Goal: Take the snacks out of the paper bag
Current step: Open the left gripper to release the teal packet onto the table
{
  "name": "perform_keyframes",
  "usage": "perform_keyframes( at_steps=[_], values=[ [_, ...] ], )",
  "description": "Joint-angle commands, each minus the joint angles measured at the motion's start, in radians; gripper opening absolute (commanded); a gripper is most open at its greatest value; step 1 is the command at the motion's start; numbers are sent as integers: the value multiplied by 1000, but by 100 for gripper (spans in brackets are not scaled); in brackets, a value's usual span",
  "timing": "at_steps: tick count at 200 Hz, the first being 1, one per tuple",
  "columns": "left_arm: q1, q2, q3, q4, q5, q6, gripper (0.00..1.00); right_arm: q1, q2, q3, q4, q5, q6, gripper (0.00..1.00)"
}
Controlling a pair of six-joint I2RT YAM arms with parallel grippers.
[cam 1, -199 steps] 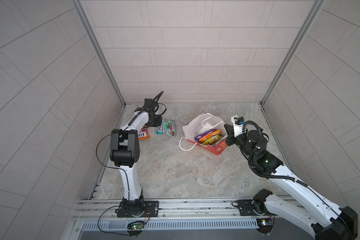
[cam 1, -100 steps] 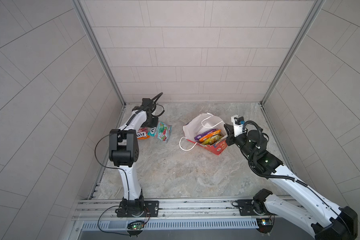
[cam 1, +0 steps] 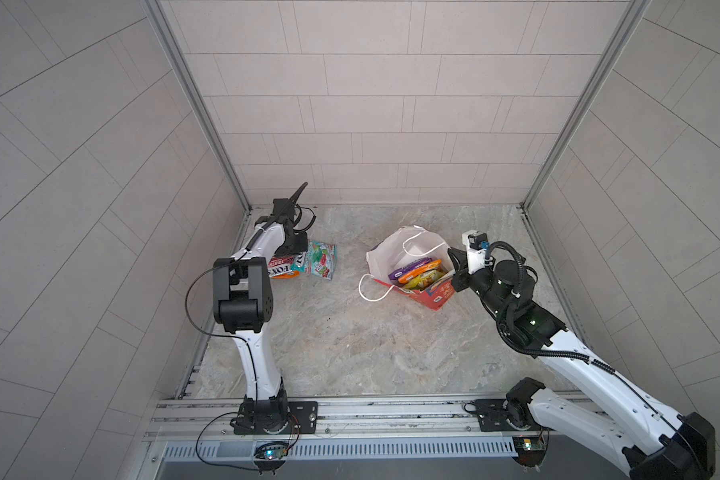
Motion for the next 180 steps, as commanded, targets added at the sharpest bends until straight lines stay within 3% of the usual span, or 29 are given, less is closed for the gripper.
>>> perform_keyframes(
  at_steps=[1,37,56,76,92,107,127,139,172,180],
  values=[
    [4,17,-14,38,43,-46,0,-1,-23,-1,65,-9,7,0],
    [5,22,-11,21,42,-54,1,-2,-27,-4,64,-4,9,0],
    [5,21,-2,7,15,-53,20,-2,-24,-3,65,-8,11,0],
    [4,8,3,-2,-13,-41,22,-2,-25,-2,63,-11,11,0],
    [4,-7,10,-13,-37,-36,35,-2,-23,-2,65,-12,12,0],
    [4,-29,26,-35,-62,-23,37,-3,-24,0,63,-13,11,0],
    [6,-72,38,-41,-136,-22,50,-2,-26,1,62,-13,10,0],
    [12,-87,41,-27,-175,-22,66,-3,-29,0,63,-12,10,0],
    [52,-40,123,-74,-171,-7,99,-4,-28,-1,63,-9,8,0],
    [62,-16,144,-89,-157,0,100,-3,-29,-1,62,-10,7,0]
  ],
)
